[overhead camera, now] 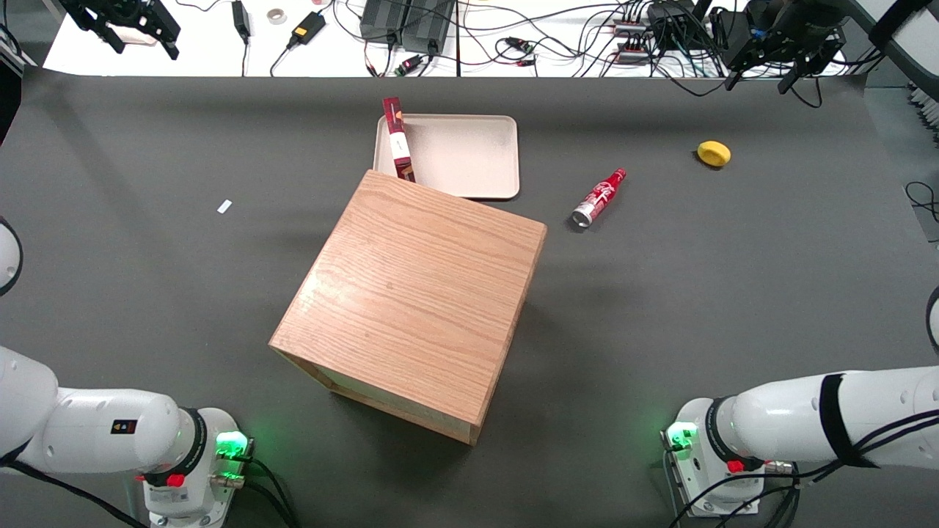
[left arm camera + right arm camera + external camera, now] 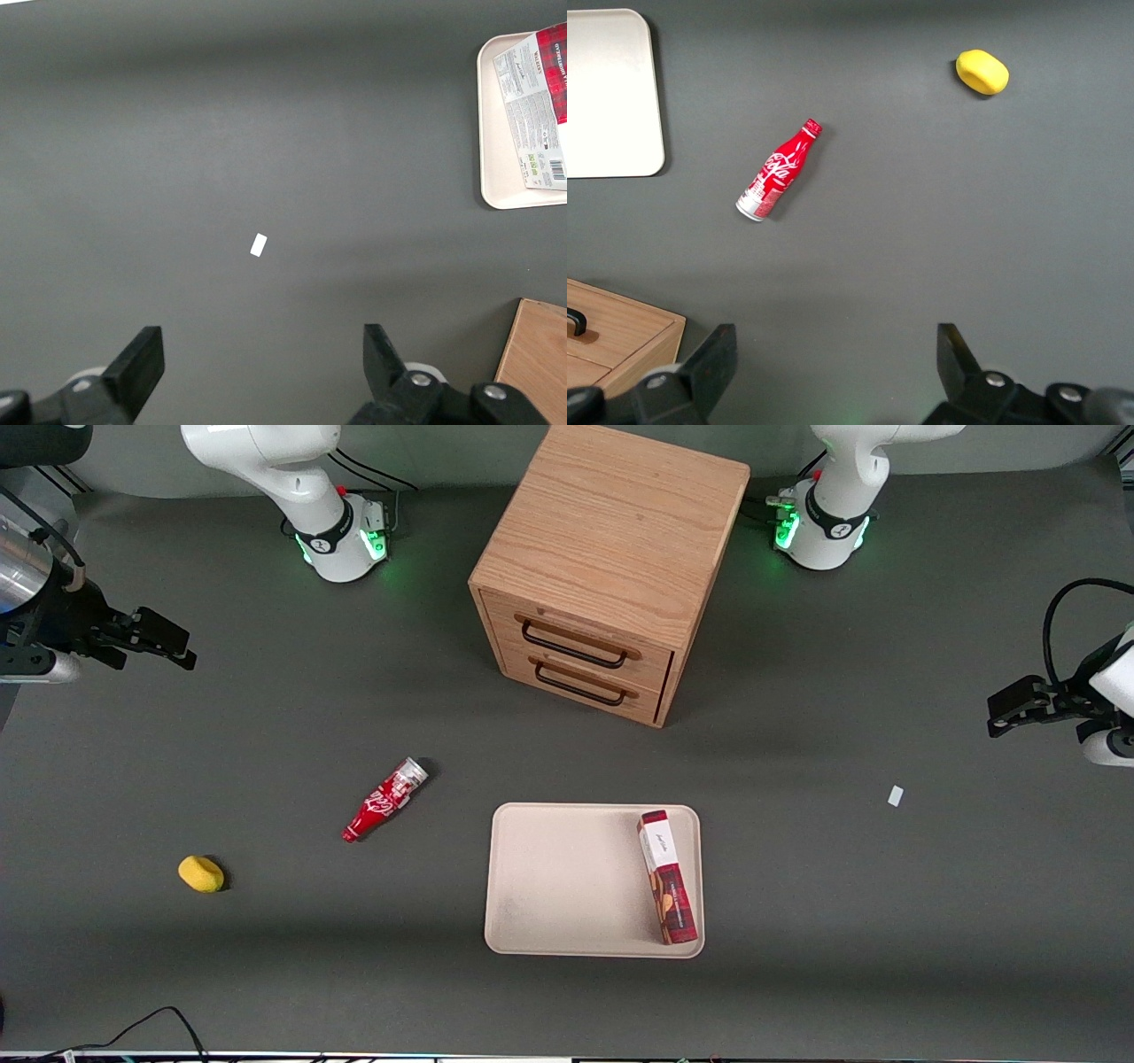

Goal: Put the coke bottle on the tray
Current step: 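Move the right gripper down toward the red Coca-Cola bottle, then close the right gripper around the red Coca-Cola bottle's body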

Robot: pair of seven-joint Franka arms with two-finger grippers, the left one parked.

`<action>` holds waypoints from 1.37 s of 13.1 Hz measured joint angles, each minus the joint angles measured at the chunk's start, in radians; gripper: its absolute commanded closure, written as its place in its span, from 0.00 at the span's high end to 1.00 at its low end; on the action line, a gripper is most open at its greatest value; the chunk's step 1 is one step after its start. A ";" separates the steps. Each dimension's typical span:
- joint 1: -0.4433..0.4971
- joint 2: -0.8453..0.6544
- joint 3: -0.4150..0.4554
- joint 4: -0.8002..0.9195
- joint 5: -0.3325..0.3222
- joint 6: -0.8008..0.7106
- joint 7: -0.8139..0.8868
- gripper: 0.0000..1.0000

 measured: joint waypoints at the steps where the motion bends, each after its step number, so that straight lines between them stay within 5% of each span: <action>1: 0.000 0.005 0.000 0.000 -0.001 -0.001 0.000 1.00; 8: 0.009 0.077 0.069 0.000 0.000 0.025 0.190 1.00; 13: 0.013 0.244 0.179 -0.035 0.000 0.222 0.502 1.00; 18: 0.017 0.311 0.235 -0.261 0.000 0.521 0.786 1.00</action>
